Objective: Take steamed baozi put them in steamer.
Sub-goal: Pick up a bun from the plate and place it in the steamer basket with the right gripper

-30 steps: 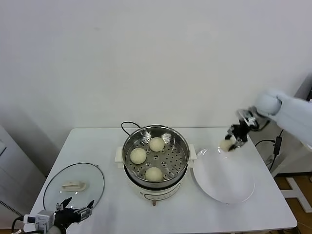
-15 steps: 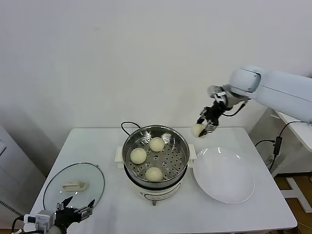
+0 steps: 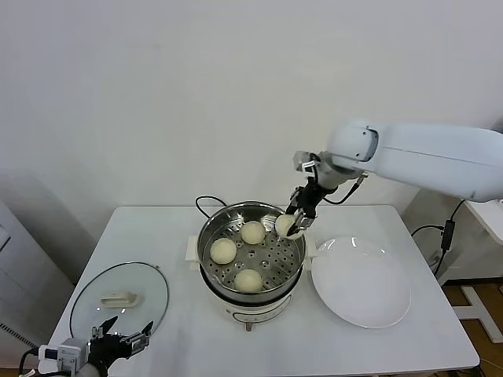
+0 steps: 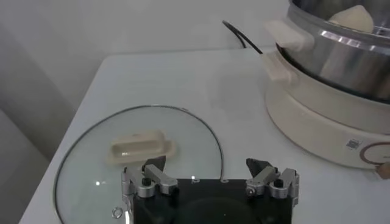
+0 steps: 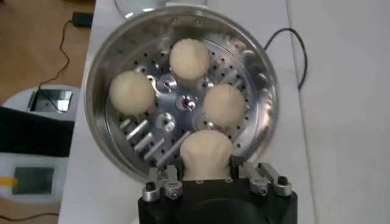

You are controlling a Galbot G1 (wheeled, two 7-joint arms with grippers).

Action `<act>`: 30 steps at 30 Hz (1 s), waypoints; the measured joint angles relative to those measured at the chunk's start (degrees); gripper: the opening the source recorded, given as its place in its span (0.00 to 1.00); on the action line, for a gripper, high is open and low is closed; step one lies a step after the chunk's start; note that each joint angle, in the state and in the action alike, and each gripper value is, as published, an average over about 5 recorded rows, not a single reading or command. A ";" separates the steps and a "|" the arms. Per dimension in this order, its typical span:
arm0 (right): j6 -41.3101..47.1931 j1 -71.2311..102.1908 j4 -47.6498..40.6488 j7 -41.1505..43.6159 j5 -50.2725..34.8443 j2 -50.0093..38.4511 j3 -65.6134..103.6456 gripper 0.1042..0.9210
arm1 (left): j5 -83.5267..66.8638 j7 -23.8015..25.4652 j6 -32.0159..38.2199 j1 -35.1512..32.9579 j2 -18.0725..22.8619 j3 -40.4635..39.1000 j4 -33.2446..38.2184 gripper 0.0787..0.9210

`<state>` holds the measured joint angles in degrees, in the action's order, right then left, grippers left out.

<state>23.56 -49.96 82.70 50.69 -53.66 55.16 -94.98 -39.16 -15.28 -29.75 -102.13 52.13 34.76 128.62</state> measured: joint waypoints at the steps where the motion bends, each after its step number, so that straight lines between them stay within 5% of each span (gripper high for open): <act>1: 0.42 0.36 0.31 -0.63 -0.22 0.11 0.00 0.45 | 0.00 0.00 0.01 -0.02 0.03 0.02 0.00 0.88; 19: 4.62 8.68 0.87 -9.83 -1.24 1.76 2.16 0.46 | -0.06 0.00 0.05 0.11 0.50 0.20 -0.66 0.88; 30: 5.06 10.43 0.19 -10.54 -0.67 1.62 3.40 0.80 | -0.09 0.01 0.04 0.23 0.58 0.05 -1.11 0.88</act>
<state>28.61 -39.53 82.88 40.15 -54.34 56.79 -91.58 -39.25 -15.27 -29.71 -101.90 52.71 34.80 127.51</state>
